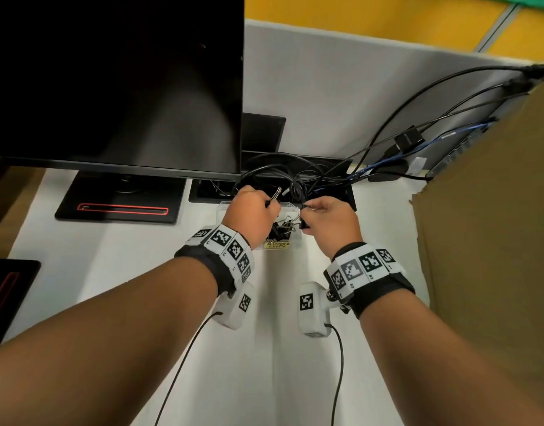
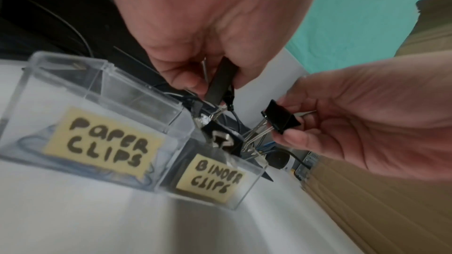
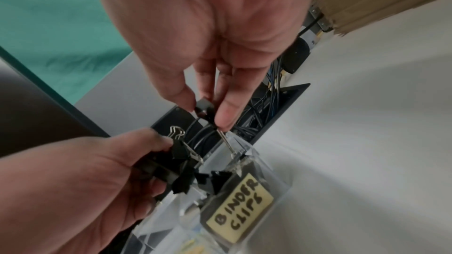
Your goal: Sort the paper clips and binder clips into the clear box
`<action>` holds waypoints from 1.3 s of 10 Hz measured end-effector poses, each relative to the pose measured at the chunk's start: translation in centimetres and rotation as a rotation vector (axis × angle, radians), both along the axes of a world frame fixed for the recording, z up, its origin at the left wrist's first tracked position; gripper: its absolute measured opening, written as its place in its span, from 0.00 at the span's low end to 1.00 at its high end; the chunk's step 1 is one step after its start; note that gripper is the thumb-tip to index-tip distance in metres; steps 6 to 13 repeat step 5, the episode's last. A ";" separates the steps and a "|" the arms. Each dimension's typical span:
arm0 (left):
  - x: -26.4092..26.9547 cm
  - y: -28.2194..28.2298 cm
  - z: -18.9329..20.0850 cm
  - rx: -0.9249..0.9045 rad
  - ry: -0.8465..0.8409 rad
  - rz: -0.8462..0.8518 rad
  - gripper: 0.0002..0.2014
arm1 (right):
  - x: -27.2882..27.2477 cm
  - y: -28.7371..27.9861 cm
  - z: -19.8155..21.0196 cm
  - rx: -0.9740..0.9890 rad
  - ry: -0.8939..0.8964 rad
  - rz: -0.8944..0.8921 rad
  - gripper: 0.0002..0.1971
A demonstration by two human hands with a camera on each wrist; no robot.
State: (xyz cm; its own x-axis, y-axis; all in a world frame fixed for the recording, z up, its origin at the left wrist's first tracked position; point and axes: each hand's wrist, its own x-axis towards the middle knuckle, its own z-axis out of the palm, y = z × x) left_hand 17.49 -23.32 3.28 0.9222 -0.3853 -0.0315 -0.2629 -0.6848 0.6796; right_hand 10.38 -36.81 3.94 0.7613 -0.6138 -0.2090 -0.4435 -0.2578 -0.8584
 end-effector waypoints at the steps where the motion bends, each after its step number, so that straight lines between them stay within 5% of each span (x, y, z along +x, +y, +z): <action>1: -0.2 0.0 -1.2 0.022 0.004 -0.025 0.14 | 0.2 0.2 -0.8 -0.052 0.057 0.040 0.06; 3: -0.1 0.2 -1.4 0.063 0.020 -0.042 0.22 | 0.3 0.5 -1.3 -0.076 0.108 0.057 0.12; 5: -0.4 0.9 -1.8 0.035 -0.060 -0.085 0.17 | -0.2 0.5 -1.3 -0.197 0.146 0.106 0.18; 13: -0.4 0.9 -1.8 0.035 -0.060 -0.085 0.17 | -0.2 0.5 -1.3 -0.197 0.146 0.106 0.18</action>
